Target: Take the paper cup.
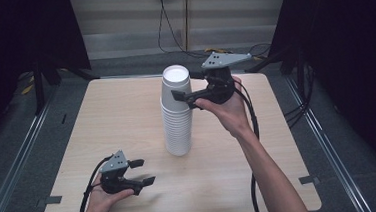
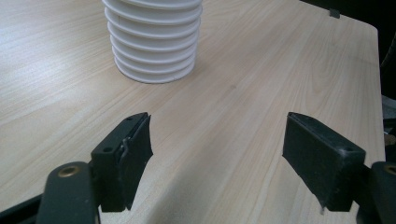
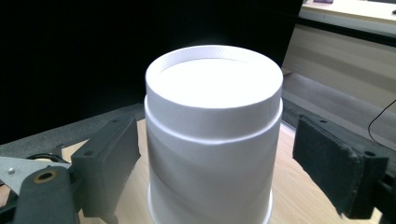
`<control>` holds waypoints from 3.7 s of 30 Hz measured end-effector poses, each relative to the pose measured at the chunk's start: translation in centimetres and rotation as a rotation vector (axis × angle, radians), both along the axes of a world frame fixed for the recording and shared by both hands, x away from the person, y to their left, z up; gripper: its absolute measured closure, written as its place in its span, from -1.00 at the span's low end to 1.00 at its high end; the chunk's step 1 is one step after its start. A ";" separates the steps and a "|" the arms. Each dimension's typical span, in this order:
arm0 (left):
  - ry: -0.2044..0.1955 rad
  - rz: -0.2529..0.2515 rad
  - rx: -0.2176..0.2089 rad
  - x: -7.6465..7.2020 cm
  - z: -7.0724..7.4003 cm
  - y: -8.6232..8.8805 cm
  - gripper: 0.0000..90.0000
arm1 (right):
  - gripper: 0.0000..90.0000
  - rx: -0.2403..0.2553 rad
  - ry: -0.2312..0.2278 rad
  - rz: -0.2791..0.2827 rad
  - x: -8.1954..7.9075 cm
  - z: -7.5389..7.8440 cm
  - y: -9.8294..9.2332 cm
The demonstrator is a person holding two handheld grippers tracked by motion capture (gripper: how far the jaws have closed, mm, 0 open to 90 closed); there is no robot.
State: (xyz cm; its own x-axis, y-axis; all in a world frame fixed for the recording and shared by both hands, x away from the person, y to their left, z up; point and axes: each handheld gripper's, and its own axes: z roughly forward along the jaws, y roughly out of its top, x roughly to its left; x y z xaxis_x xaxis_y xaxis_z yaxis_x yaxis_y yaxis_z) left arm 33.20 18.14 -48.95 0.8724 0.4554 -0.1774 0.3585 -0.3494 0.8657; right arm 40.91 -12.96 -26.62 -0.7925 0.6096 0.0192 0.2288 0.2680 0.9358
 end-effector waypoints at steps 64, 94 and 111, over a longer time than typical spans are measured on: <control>-0.003 -0.007 0.011 0.0 -0.1 -0.1 -0.48 | -0.52 0.050 -0.039 0.017 0.7 3.0 1.1; -0.004 -0.006 0.011 0.0 -0.1 -0.1 -0.49 | -0.51 0.291 -0.091 0.014 -0.2 4.7 -1.3; 0.001 0.008 0.013 0.1 0.0 0.0 -0.54 | -0.51 0.283 -0.104 -0.055 -1.9 4.6 -4.8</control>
State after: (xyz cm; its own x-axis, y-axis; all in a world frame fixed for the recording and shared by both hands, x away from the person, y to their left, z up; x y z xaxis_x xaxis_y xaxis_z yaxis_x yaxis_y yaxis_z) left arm 33.34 18.11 -48.96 0.8684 0.4647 -0.1728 0.3624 -0.3573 0.8608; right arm 38.99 -17.79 -21.99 -0.7649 0.6338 0.1150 0.1351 -0.0167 0.9907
